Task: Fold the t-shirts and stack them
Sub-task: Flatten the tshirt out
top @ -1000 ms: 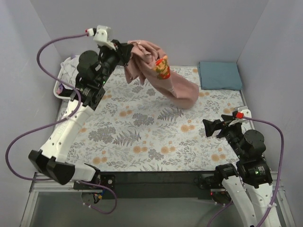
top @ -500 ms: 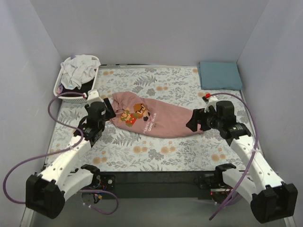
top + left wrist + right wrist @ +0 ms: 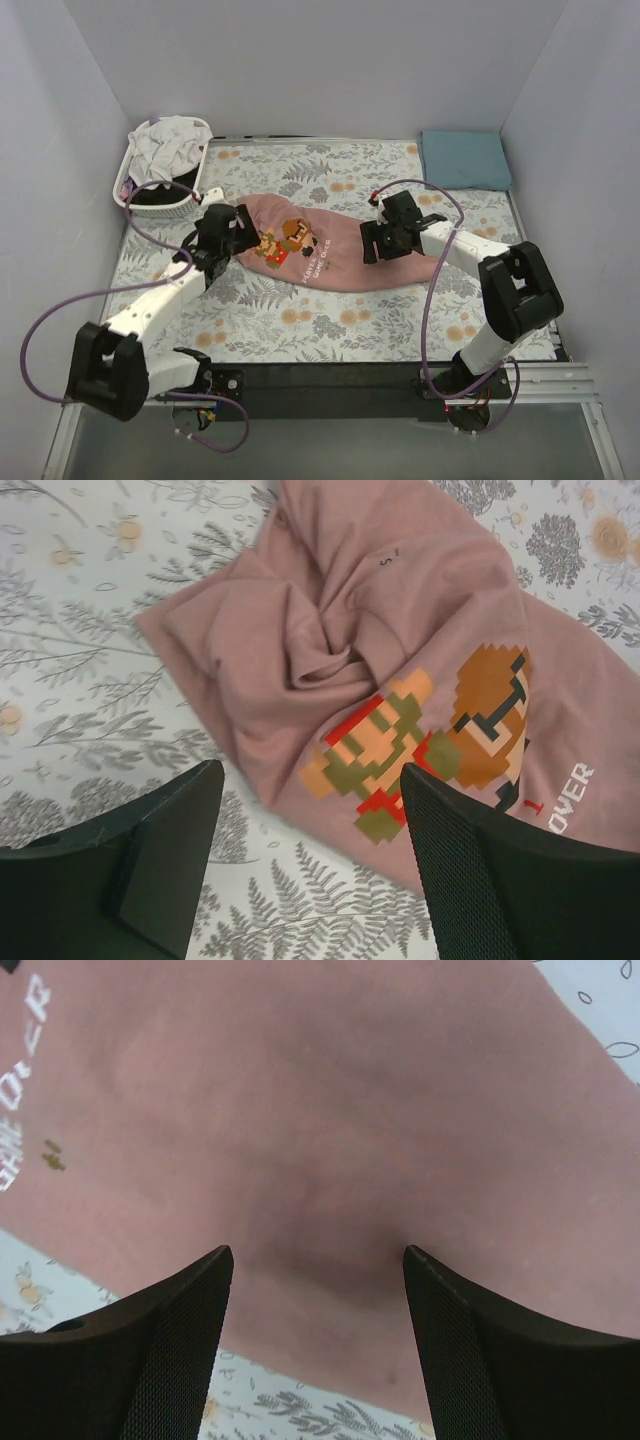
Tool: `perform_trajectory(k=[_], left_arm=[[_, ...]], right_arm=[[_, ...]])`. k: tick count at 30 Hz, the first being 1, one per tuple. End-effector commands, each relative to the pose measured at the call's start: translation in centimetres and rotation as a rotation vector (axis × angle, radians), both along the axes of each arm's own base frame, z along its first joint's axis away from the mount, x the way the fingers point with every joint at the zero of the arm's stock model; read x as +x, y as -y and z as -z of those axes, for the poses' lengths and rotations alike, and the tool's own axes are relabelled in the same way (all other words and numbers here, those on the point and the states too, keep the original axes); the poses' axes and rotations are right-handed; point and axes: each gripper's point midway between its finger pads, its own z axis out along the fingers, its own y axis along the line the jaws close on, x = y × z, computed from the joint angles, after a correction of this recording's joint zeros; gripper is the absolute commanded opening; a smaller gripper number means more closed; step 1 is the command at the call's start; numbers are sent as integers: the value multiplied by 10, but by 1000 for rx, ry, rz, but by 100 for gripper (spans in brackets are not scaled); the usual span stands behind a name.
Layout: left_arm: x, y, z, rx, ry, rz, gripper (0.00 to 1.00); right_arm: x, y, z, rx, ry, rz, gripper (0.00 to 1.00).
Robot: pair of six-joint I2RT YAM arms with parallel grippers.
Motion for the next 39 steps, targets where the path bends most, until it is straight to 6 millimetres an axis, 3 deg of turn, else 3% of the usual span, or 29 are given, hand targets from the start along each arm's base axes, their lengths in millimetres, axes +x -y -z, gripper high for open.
perform_trajectory(k=[1,3,4,5,7,10,14,18,20,22,23,27,29,32,34,37,39], left_arm=[[47,32,-7,-27,-32,82,71],[58,38,3,-13,-71,98,72],[68,43,22,2,-135,96,72],[67,42,23,3,-140,96,72],[67,41,47,23,-208,80,72],[52,29,76,59,-308,24,70],[7,6,102,64,-429,-79,60],[-48,-14,108,-60,-473,-194,31],[-76,-17,99,-119,-455,-205,26],[-89,-20,86,-165,-417,-225,24],[-93,-20,67,-204,-357,-221,24],[-76,-4,12,-302,-213,-147,28],[-60,-3,-1,-265,-182,-114,44],[-26,2,-4,-202,-188,-85,61],[-1,12,3,-192,-228,-63,62],[39,25,14,-186,-230,-28,64],[53,26,23,-169,-243,-19,65]], right_arm=[[19,-4,4,-48,43,30,75],[14,-2,15,-69,12,28,75],[4,-1,27,-75,-28,16,75],[-1,0,30,-78,-44,13,75],[-10,4,37,-93,-66,8,75],[-32,19,50,-130,-105,18,75],[-67,33,61,-128,-184,44,75],[-112,38,62,-60,-280,60,75],[-139,47,68,-54,-336,66,75],[-153,48,60,-14,-339,64,75],[-155,47,55,5,-329,58,75],[-136,36,13,89,-170,29,75],[-115,33,-17,105,-49,29,75],[-96,34,-34,88,30,33,76],[-86,32,-42,82,52,31,76],[-81,33,-37,48,43,29,77],[-75,40,-32,5,45,61,80]])
